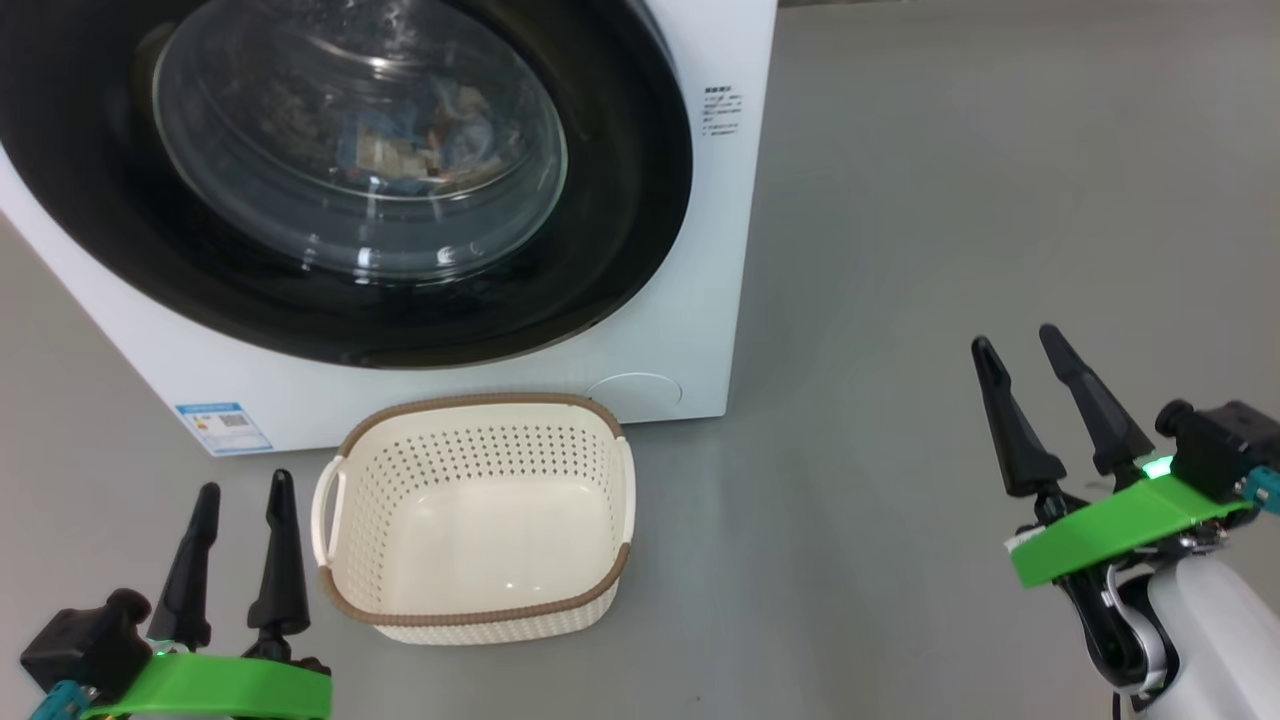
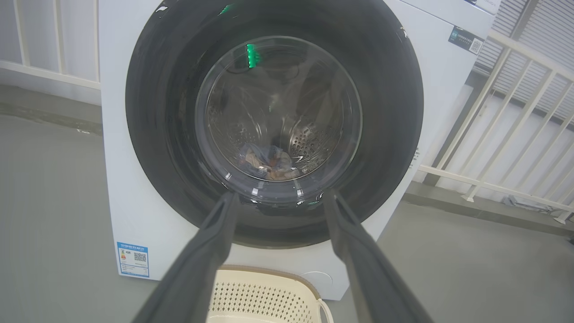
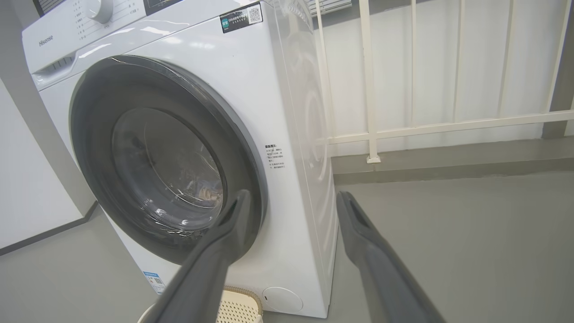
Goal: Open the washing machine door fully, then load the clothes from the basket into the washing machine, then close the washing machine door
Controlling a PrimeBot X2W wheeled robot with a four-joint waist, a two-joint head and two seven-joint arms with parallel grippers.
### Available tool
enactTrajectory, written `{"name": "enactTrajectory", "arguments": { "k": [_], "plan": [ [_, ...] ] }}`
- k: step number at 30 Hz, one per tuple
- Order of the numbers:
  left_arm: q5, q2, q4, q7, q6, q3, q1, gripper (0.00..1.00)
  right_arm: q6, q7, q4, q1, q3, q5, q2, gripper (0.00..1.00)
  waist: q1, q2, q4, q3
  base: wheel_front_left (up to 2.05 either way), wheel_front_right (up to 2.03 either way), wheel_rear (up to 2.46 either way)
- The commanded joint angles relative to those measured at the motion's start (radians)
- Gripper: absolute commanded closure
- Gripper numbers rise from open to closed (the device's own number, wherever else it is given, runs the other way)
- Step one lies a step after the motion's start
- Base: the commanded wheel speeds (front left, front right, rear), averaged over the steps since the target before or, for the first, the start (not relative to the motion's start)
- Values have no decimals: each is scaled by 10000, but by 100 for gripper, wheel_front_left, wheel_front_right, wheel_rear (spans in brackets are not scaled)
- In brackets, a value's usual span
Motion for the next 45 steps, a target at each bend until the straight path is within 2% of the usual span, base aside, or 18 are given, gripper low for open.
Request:
{"name": "enactTrajectory", "arguments": {
  "k": [1, 18, 45],
  "plan": [
    [43, 197, -321, -65, -35, 296, -57, 0, -27, -46, -223, 176, 24, -219, -50, 0, 1, 0, -127, -117, 0, 0, 0],
    [-308, 292, -396, -65, -35, 124, -12, 0, -27, -46, 9, 760, -518, -988, 211, 0, 1, 0, -319, -45, 0, 0, 0],
    [-239, 352, -254, -65, -35, 116, -122, 0, -27, -46, 82, 654, -726, -1193, 473, 0, 1, 0, -233, 41, 0, 0, 0]
  ]
}}
